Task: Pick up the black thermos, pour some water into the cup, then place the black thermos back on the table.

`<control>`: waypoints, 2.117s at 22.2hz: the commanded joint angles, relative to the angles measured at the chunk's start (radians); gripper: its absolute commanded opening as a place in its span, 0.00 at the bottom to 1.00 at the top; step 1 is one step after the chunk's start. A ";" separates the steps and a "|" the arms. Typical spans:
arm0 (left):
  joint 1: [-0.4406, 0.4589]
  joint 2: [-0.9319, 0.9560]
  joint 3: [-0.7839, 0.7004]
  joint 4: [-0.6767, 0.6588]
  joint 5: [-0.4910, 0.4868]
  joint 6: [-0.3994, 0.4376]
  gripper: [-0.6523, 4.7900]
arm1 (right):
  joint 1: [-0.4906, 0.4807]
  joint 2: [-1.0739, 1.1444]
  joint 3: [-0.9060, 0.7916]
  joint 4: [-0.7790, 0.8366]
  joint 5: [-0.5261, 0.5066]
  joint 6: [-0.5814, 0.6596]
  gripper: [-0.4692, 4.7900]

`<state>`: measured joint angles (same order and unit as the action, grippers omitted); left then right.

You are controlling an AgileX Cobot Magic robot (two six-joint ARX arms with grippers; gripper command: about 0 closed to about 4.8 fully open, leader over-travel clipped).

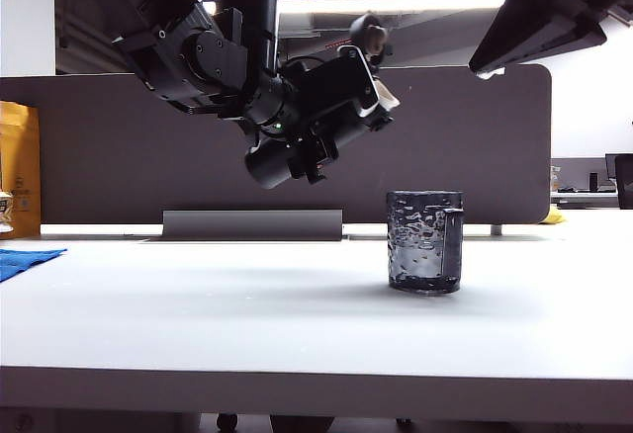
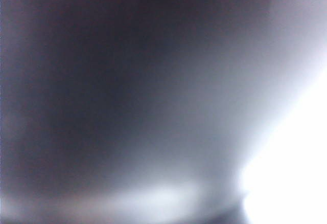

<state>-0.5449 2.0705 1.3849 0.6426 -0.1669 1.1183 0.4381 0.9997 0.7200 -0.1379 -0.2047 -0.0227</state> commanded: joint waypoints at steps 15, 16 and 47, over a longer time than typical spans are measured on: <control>0.041 -0.642 -0.635 0.084 0.082 -1.023 0.11 | 0.002 -0.126 0.003 0.095 -0.027 0.035 0.09; 0.054 -0.640 -0.708 0.153 0.081 -1.064 0.11 | 0.002 -0.108 0.003 0.110 -0.027 0.042 0.08; 0.140 -0.785 -1.123 0.327 0.329 -1.226 0.11 | 0.204 -0.221 -0.009 -0.152 0.059 0.010 0.08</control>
<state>-0.4053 1.3323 0.2684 0.9703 0.0944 -0.0750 0.6415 0.8314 0.7166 -0.2501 -0.1818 0.0269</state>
